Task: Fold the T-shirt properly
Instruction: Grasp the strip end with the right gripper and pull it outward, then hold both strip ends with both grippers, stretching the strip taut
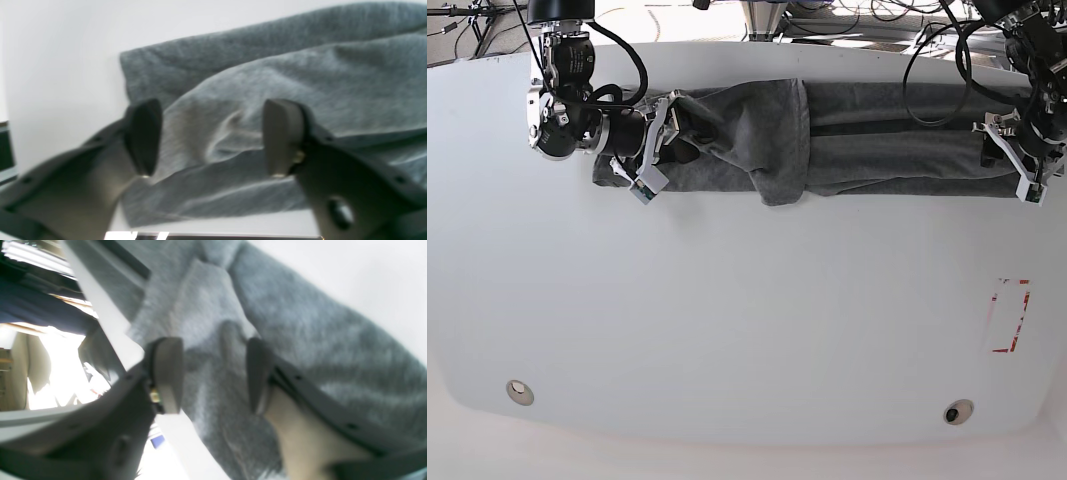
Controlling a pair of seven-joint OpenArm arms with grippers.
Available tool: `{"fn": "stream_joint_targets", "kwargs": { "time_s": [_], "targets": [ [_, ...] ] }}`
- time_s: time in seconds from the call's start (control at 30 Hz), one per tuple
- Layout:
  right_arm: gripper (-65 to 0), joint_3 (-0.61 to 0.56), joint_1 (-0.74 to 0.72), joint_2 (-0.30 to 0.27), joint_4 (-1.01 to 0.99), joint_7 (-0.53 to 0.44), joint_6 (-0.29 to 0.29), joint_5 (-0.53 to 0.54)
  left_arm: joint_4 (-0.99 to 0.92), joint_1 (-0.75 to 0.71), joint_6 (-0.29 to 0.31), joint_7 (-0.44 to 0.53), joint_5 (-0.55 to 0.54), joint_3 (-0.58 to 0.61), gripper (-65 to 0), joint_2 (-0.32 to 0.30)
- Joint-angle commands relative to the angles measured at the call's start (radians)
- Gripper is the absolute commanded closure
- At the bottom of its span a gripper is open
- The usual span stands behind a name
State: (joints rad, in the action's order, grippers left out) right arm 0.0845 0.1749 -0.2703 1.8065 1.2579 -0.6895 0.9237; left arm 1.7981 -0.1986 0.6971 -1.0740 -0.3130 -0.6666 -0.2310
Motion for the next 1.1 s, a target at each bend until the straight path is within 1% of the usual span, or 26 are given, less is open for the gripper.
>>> {"fn": "stream_joint_targets", "kwargs": {
  "time_s": [0.0, 0.03, 0.07, 0.1, 0.13, 0.2, 0.33, 0.47, 0.6, 0.73, 0.8, 0.87, 1.0, 1.07],
  "targets": [
    [-15.9, 0.01, -0.002, 0.006, 0.019, -0.042, -0.009, -0.005, 0.012, -0.012, 0.001, 0.059, -0.001, -0.028, -26.0, 0.008],
    [-10.9, 0.01, 0.001, 0.019, 0.019, -0.051, -0.009, -0.021, 0.018, -0.022, 0.001, 0.077, 0.005, -0.046, -20.0, 0.02],
    [-7.8, 0.013, 0.007, 0.03, 0.017, -0.057, -0.009, -0.036, 0.018, -0.026, 0.001, 0.09, 0.011, -0.061, -16.4, 0.034],
    [-3.2, 0.013, 0.015, 0.045, 0.017, -0.068, -0.009, -0.062, 0.018, -0.029, 0.001, 0.107, 0.019, -0.078, -11.8, 0.049],
    [-1.0, 0.014, 0.022, 0.058, 0.017, -0.079, -0.009, -0.085, 0.018, -0.029, 0.001, 0.117, 0.028, -0.089, -8.8, 0.058],
    [0.0, 0.021, 0.039, 0.079, 0.019, -0.109, -0.009, -0.139, 0.013, -0.031, 0.001, 0.134, 0.056, -0.106, -5.3, 0.071],
    [-2.2, 0.013, 0.061, 0.099, 0.014, -0.198, -0.009, -0.263, -0.005, -0.031, 0.001, 0.147, 0.111, -0.112, -5.8, 0.074],
    [-2.4, -0.007, 0.073, 0.101, 0.005, -0.291, -0.009, -0.411, -0.068, -0.029, 0.001, 0.147, 0.114, -0.111, -6.0, 0.066],
    [-2.4, -0.016, 0.073, 0.101, -0.046, -0.355, -0.009, -0.516, -0.139, -0.025, 0.001, 0.147, 0.117, -0.106, -6.0, 0.04],
    [-2.4, -0.009, 0.045, 0.092, -0.127, -0.424, -0.009, -0.592, -0.192, -0.025, 0.001, 0.147, 0.117, -0.063, -6.0, 0.02],
    [-2.4, 0.021, 0.031, 0.07, -0.185, -0.467, -0.009, -0.625, -0.206, -0.025, 0.001, 0.147, 0.117, -0.037, -6.1, 0.012],
    [-2.4, 0.045, 0.015, 0.05, -0.251, -0.501, -0.009, -0.638, -0.208, -0.025, 0.001, 0.147, 0.117, -0.015, -6.1, 0.011],
    [-2.4, 0.074, -0.036, 0.003, -0.359, -0.536, -0.009, -0.639, -0.205, -0.025, 0.001, 0.145, 0.117, 0.031, -6.1, 0.014],
    [-2.4, 0.097, -0.058, -0.031, -0.406, -0.547, -0.009, -0.636, -0.203, -0.025, 0.001, 0.143, 0.117, 0.067, -6.1, 0.015]
  ]
}}
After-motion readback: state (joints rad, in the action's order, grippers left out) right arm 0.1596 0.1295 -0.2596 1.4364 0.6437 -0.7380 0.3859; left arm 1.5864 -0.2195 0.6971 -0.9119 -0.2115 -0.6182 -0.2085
